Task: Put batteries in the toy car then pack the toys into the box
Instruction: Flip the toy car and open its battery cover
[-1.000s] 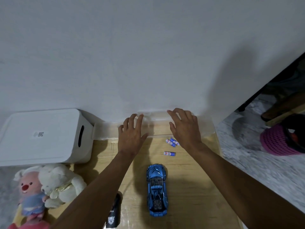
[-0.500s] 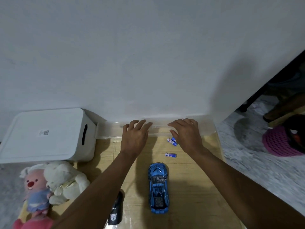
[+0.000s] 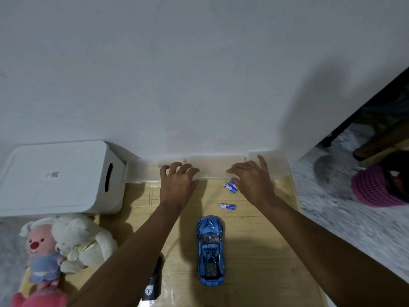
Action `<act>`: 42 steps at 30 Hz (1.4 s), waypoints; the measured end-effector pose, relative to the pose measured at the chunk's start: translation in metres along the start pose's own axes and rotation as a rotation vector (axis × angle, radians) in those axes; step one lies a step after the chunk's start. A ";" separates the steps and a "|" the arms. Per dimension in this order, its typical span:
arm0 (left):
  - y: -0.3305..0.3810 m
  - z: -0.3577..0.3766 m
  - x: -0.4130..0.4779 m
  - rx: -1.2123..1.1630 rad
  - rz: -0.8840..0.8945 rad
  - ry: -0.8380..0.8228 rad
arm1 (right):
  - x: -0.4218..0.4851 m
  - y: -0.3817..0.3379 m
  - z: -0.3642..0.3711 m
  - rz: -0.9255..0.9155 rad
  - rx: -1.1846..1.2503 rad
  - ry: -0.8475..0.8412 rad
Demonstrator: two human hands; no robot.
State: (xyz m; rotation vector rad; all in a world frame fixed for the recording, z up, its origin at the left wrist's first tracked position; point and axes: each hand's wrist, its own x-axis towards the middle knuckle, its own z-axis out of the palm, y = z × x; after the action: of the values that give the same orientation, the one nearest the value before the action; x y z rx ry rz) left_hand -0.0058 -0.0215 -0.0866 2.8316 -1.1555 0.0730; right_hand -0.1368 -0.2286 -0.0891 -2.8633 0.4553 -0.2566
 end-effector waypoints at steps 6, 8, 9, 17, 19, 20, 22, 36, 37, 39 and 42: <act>0.008 0.002 0.003 0.031 -0.034 -0.021 | 0.002 -0.005 0.000 -0.006 -0.027 0.008; 0.008 0.001 0.003 0.029 -0.052 -0.040 | 0.002 -0.006 0.001 -0.008 -0.033 0.017; 0.009 -0.001 0.004 0.024 -0.060 -0.051 | 0.002 -0.006 0.002 -0.009 -0.040 0.014; -0.041 -0.031 -0.013 -0.151 -0.128 -0.050 | 0.017 -0.041 0.001 -0.095 -0.060 0.061; -0.070 -0.033 -0.027 -0.183 -0.186 -0.067 | 0.024 -0.067 0.005 -0.167 0.033 0.068; -0.082 -0.034 -0.034 -0.194 -0.203 -0.083 | 0.027 -0.082 0.009 -0.204 0.064 0.060; -0.099 -0.037 -0.044 -0.217 -0.232 -0.103 | 0.033 -0.110 0.020 -0.256 0.092 0.028; -0.124 -0.010 -0.039 -0.364 -0.261 -0.091 | 0.054 -0.169 0.070 -0.236 -0.164 -0.011; -0.124 -0.009 -0.039 -0.358 -0.254 -0.087 | 0.055 -0.169 0.072 -0.246 -0.185 0.003; -0.126 -0.007 -0.038 -0.344 -0.241 -0.091 | 0.056 -0.169 0.074 -0.264 -0.224 0.032; -0.127 -0.004 -0.037 -0.308 -0.217 -0.081 | 0.057 -0.171 0.072 -0.280 -0.267 0.058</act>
State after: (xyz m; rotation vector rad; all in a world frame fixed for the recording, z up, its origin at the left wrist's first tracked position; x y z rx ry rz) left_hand 0.0568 0.0951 -0.0923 2.6806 -0.7847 -0.2165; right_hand -0.0202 -0.0749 -0.1077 -3.1867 0.1011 -0.3517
